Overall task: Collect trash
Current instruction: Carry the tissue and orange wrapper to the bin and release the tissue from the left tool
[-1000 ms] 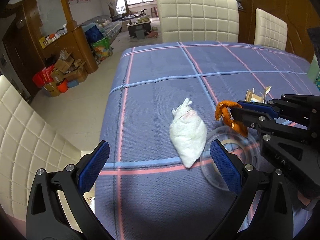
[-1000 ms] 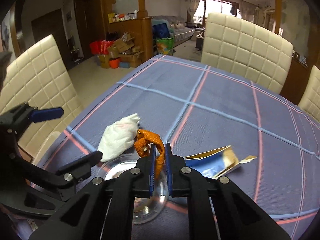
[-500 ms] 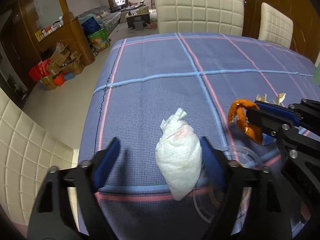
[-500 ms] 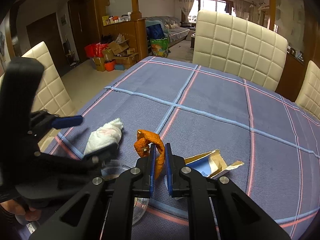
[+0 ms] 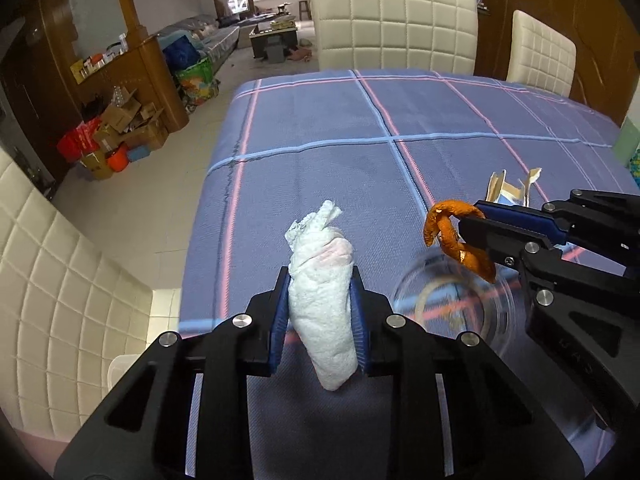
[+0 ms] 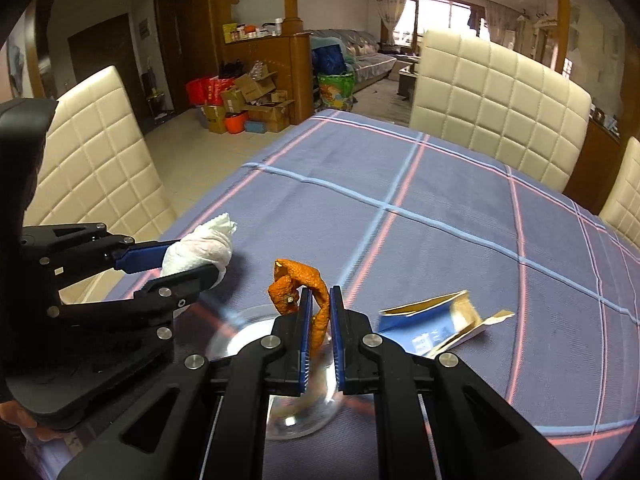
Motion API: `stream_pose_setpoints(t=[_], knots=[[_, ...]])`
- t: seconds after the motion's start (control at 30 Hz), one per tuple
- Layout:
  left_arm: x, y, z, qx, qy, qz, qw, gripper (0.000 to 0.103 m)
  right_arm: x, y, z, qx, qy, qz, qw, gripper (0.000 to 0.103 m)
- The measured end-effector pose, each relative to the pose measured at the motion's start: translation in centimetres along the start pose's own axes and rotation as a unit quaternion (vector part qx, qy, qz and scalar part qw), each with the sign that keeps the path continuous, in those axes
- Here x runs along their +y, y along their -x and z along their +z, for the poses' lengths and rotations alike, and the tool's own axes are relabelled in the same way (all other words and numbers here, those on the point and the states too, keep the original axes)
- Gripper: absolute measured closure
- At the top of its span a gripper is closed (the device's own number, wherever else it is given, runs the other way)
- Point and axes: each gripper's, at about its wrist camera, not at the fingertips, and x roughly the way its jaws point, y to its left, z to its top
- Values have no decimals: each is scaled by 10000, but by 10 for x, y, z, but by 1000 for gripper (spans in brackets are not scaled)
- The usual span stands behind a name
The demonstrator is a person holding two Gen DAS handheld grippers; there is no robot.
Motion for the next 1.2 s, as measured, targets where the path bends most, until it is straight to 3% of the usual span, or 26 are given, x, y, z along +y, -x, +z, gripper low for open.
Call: stream_pose_setpoints(t=[0.27, 0.7, 1.2], knots=[[20, 46, -38, -153, 111, 268, 9995, 74, 53, 26, -1, -77, 448, 135, 9989, 94], [84, 115, -102, -432, 774, 721, 9935, 74, 142, 46, -5, -129, 1112, 402, 9929, 94], [151, 132, -162, -350, 1304, 1346, 9817, 74, 229, 34, -11, 25, 1764, 712, 9817, 94]])
